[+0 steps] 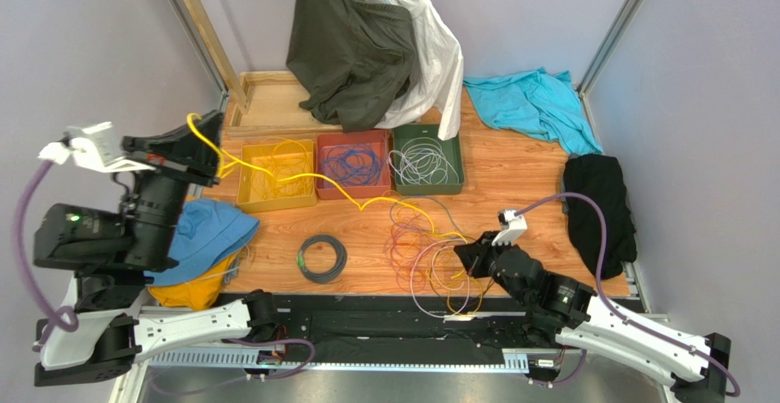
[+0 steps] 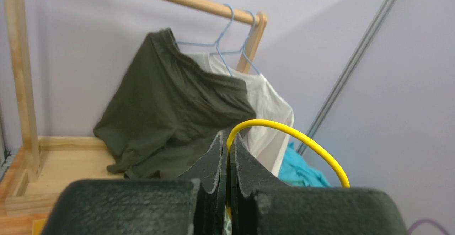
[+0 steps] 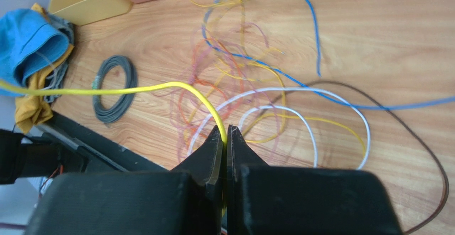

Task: Untangle the cables

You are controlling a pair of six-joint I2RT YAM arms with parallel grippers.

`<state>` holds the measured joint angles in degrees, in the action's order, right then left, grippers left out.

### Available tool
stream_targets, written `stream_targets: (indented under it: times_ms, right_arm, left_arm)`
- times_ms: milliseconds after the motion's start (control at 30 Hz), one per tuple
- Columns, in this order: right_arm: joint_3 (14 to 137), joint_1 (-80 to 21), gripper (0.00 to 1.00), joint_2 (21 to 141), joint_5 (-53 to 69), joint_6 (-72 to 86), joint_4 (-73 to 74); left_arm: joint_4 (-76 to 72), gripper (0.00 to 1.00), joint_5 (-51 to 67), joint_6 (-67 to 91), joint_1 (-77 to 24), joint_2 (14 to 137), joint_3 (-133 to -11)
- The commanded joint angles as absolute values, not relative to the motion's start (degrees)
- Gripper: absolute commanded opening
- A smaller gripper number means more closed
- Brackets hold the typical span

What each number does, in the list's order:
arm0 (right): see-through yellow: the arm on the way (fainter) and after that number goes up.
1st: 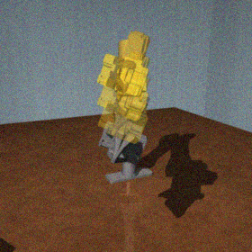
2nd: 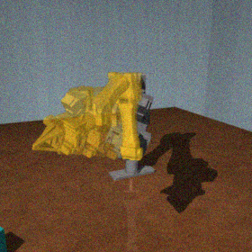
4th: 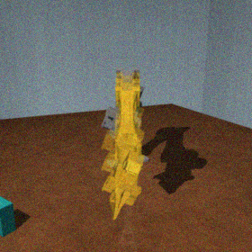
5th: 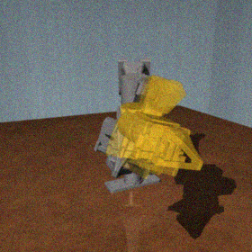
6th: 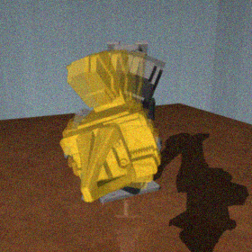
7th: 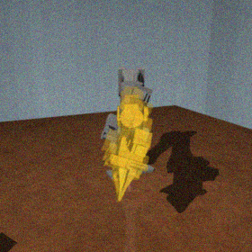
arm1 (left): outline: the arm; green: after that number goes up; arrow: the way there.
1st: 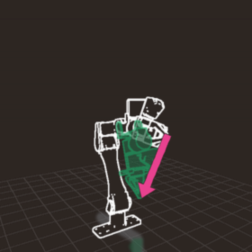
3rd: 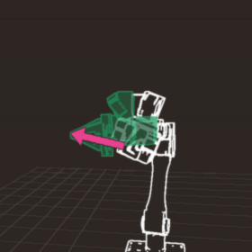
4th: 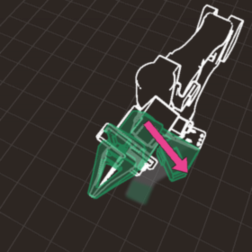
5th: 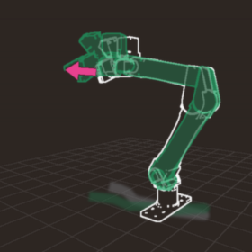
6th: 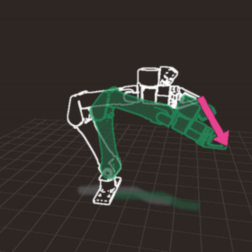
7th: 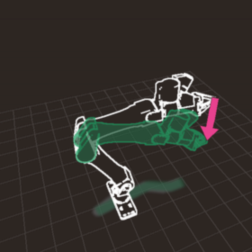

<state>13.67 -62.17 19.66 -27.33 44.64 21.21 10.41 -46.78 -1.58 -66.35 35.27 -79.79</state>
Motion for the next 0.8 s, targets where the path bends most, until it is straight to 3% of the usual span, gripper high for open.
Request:
stream_targets:
  times_ms: [0,67,167,300,400,600,767]
  right_arm:
    - [25.47,-62.23,0.00,26.09,-24.53,36.74,17.84]
    - [29.16,-62.23,0.00,29.70,-22.60,35.08,18.46]
    - [31.72,-62.23,0.09,33.39,-19.09,34.10,17.76]
    - [33.30,-62.23,0.38,37.86,-16.18,32.96,15.21]
    - [35.67,-62.23,0.49,40.86,-13.89,32.70,15.47]
    - [37.18,-62.40,0.53,40.52,-11.52,31.47,16.17]
    - [35.07,-62.40,0.50,37.54,-10.99,30.76,17.31]
  left_arm:
    - [18.01,0.00,-43.95,2.28,-66.27,38.50,-76.82]
    - [17.67,0.00,-44.21,3.08,-66.27,37.97,-75.59]
    - [18.10,0.00,-44.91,2.20,-66.18,38.05,-76.98]
    - [21.09,0.00,-45.61,1.93,-66.18,39.99,-80.41]
    - [22.15,0.00,-47.28,0.97,-66.18,41.39,-81.47]
    - [18.46,0.00,-52.29,-5.52,-66.10,44.55,-84.63]
    - [16.52,0.00,-56.25,-13.96,-62.60,52.02,-92.44]
